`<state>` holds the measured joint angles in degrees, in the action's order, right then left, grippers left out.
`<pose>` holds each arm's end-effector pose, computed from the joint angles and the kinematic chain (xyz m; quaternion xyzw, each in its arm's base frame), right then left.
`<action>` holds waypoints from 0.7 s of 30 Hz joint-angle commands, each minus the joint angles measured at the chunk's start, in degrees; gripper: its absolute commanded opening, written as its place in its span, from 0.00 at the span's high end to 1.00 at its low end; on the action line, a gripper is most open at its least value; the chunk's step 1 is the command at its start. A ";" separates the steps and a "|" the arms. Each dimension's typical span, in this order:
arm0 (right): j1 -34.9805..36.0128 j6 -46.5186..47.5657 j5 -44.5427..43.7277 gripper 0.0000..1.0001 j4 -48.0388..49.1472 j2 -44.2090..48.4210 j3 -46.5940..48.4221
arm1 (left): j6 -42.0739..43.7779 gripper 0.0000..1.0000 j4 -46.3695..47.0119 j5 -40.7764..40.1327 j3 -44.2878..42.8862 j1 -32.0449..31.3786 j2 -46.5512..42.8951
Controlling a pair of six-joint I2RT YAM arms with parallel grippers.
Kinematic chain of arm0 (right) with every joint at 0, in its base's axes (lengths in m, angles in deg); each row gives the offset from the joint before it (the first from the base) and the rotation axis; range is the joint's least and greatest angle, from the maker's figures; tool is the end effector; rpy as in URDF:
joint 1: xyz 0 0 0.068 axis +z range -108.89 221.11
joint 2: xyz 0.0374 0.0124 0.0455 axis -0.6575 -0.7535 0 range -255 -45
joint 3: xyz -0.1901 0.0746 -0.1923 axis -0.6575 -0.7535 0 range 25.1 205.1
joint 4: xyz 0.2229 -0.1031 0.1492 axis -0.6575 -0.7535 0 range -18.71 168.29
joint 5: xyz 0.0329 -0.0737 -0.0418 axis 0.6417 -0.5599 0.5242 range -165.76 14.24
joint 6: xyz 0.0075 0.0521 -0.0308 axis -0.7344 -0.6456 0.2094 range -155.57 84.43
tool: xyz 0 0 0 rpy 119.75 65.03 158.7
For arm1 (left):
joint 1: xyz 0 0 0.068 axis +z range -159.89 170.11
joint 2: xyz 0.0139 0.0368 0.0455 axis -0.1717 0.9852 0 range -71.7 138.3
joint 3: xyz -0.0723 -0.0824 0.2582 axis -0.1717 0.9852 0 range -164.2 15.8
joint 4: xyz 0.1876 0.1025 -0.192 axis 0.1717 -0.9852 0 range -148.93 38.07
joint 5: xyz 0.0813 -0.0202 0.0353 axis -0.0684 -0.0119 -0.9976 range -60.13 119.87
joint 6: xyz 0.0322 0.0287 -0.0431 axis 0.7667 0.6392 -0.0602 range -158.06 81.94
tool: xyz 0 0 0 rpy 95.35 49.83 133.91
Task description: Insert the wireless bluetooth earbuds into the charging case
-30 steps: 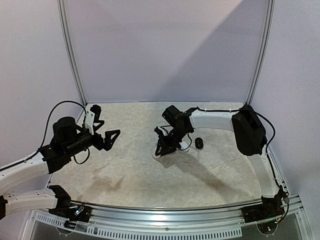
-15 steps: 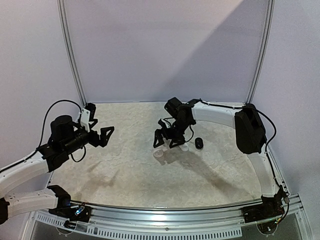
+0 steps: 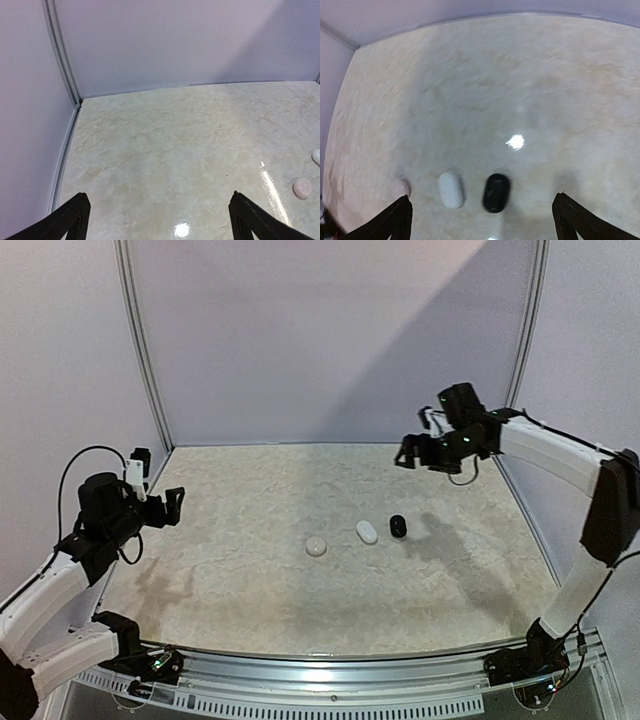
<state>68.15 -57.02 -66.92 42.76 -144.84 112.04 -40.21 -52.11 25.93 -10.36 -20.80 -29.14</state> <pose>0.3748 0.1993 0.2901 -0.0728 0.9297 0.2110 0.2930 0.2093 -0.0371 0.2440 0.0407 0.8005 -0.0405 0.5966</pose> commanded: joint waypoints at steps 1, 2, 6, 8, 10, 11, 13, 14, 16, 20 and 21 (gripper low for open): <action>-7.17 -3.26 -12.68 0.01 15.78 12.41 -19.77 | -0.08 0.01 -4.78 -1.60 2.83 4.87 -2.50; -8.22 -2.81 -14.07 0.01 19.32 16.11 -24.39 | 0.15 0.01 -5.18 -1.37 3.24 5.91 -2.98; -12.26 0.48 -19.14 0.01 28.30 28.29 -40.19 | 0.65 0.01 -6.30 -0.73 5.36 8.73 -4.13; -14.27 0.43 -20.52 0.01 29.96 33.00 -44.88 | -0.16 0.01 -6.04 -0.15 5.97 9.79 -4.14; -14.64 1.11 -23.32 0.01 32.63 36.15 -49.28 | -0.38 0.01 -4.81 1.67 6.56 10.64 -3.83; -14.68 1.20 -25.44 0.01 33.49 37.63 -51.09 | -0.39 0.01 -4.28 2.19 6.84 10.87 -3.77; -14.66 -0.25 -30.00 0.01 33.26 39.08 -53.34 | -0.61 0.01 -4.08 2.71 7.15 10.92 -3.84; -14.68 -1.82 -32.88 0.01 32.60 40.02 -54.15 | -0.61 0.01 -4.29 2.80 7.24 11.75 -4.01; -14.64 -3.79 -35.42 0.01 31.65 41.74 -55.63 | -0.39 0.01 -4.98 2.83 7.30 12.34 -4.64; -14.65 -5.57 -37.75 0.01 33.18 47.28 -59.56 | 0.22 0.01 -5.67 3.44 7.19 12.92 -4.57; -14.66 -5.61 -38.34 0.01 33.87 49.50 -60.81 | 0.30 0.01 -5.70 3.50 7.17 13.02 -4.50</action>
<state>53.77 -60.13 -99.07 73.38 -101.38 54.99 -40.21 -56.75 28.05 -3.91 -8.78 -33.44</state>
